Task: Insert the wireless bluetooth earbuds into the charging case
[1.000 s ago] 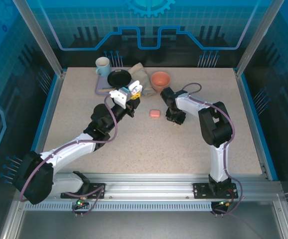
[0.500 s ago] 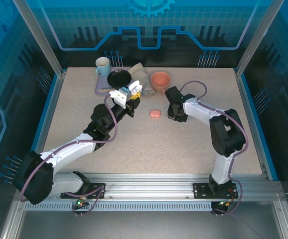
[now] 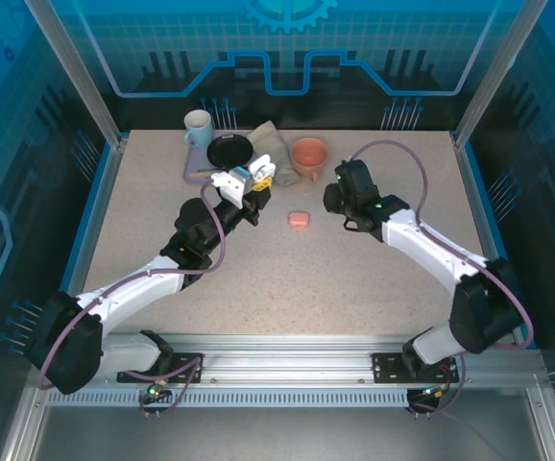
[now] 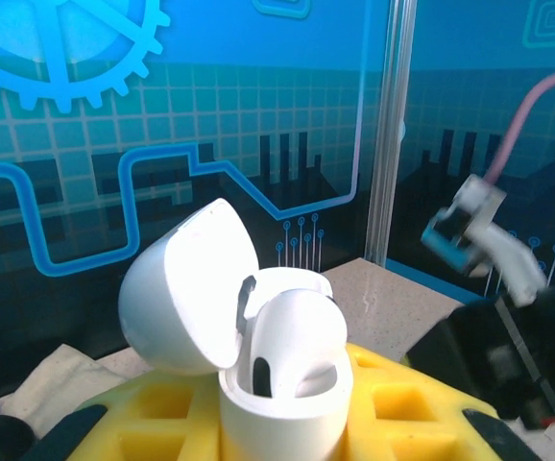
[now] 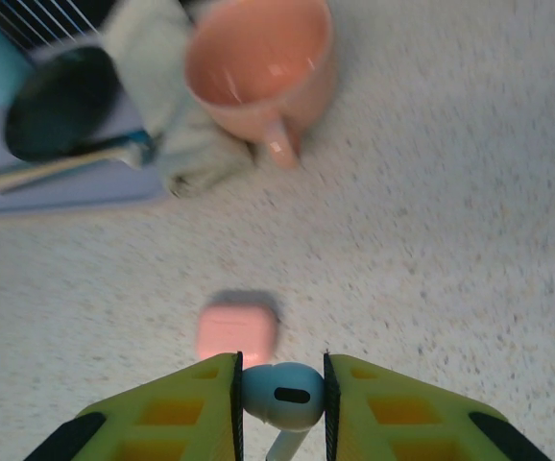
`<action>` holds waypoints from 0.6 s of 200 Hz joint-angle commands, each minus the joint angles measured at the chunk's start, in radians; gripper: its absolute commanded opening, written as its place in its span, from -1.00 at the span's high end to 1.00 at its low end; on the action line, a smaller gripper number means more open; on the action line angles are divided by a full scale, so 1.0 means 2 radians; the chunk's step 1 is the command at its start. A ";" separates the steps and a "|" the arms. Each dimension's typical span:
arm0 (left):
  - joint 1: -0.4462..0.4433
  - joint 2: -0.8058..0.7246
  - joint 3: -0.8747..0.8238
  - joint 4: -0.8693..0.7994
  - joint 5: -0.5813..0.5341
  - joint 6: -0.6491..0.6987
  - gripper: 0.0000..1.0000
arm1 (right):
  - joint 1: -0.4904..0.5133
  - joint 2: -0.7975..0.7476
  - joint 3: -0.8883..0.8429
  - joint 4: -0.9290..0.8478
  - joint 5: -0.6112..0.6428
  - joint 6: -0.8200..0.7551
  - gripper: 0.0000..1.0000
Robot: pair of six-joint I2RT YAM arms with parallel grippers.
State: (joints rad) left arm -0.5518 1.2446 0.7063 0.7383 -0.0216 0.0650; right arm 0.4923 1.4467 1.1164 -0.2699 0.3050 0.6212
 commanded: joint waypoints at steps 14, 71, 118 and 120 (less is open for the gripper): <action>0.004 -0.007 0.024 -0.001 0.042 -0.016 1.00 | 0.006 -0.082 -0.028 0.117 -0.011 -0.056 0.46; 0.004 0.000 0.052 -0.026 0.100 -0.023 1.00 | 0.018 -0.150 -0.017 0.194 -0.042 -0.076 0.46; 0.003 0.021 0.082 -0.034 0.128 -0.031 1.00 | 0.030 -0.143 0.019 0.228 -0.090 -0.085 0.46; 0.003 0.021 0.083 -0.034 0.128 -0.032 1.00 | 0.030 -0.142 0.021 0.230 -0.093 -0.086 0.46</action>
State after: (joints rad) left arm -0.5514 1.2602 0.8185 0.6704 0.1783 0.0242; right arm 0.5320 1.1553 1.0958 0.0982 0.1913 0.4797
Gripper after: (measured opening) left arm 0.238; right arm 0.270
